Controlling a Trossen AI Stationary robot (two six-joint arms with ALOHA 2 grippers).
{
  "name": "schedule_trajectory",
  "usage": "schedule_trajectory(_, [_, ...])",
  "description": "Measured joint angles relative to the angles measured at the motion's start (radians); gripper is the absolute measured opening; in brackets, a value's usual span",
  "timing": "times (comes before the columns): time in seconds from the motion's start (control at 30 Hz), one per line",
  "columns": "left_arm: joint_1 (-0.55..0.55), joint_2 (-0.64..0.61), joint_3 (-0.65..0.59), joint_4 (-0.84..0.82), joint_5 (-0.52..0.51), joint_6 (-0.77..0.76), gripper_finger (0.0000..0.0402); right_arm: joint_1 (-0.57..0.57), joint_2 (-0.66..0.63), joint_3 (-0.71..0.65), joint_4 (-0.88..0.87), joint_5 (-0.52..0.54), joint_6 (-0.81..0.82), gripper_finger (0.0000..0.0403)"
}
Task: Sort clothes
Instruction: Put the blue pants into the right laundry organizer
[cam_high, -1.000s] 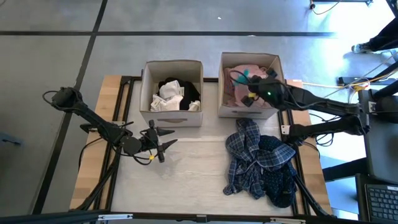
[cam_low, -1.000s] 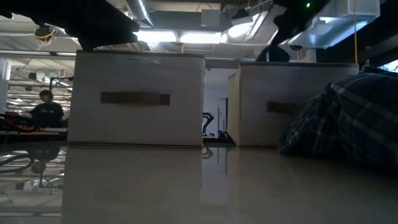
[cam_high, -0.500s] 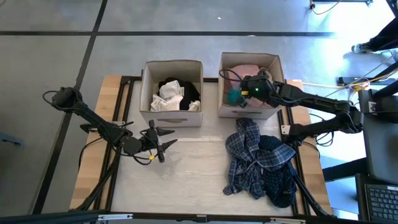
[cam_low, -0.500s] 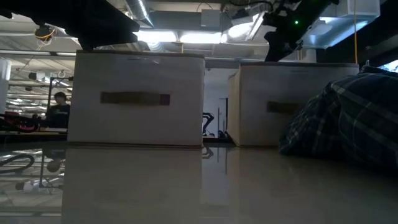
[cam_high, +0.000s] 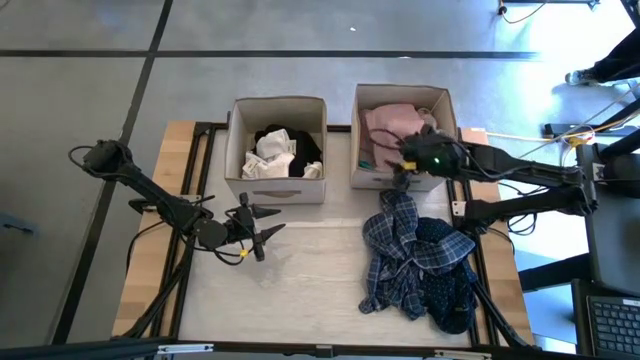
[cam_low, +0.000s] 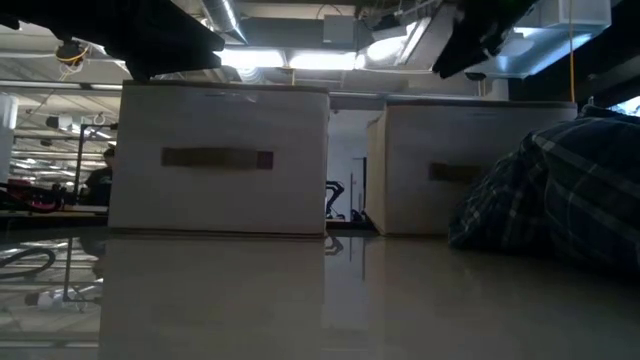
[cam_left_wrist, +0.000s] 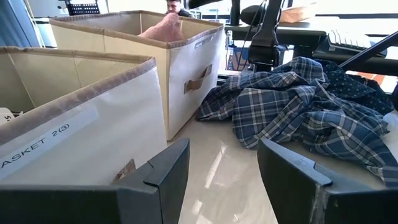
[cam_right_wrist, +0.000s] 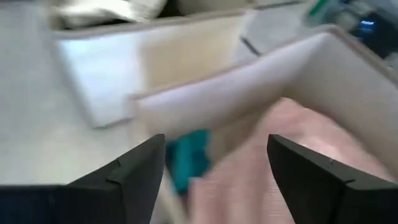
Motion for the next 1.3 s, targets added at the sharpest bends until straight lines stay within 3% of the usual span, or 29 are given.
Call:
schedule_trajectory(0.43, [0.0,0.0,0.0,0.002,0.0,0.0,0.018,0.414,-0.03,0.0,-0.127,-0.14,0.26,0.0276])
schedule_trajectory(0.83, [0.0,0.0,0.0,0.009,0.0,-0.003,0.018,0.747,0.085,0.0,-0.149,-0.143,0.544,0.0276])
schedule_trajectory(1.07, [0.0,0.0,0.0,0.009,0.0,-0.007,0.018,0.87,0.219,0.0,-0.231,-0.162,0.699,0.0275])
schedule_trajectory(1.3, [0.0,0.0,0.0,0.01,0.0,-0.007,0.018,0.892,0.351,0.0,-0.373,-0.134,0.701,0.0275])
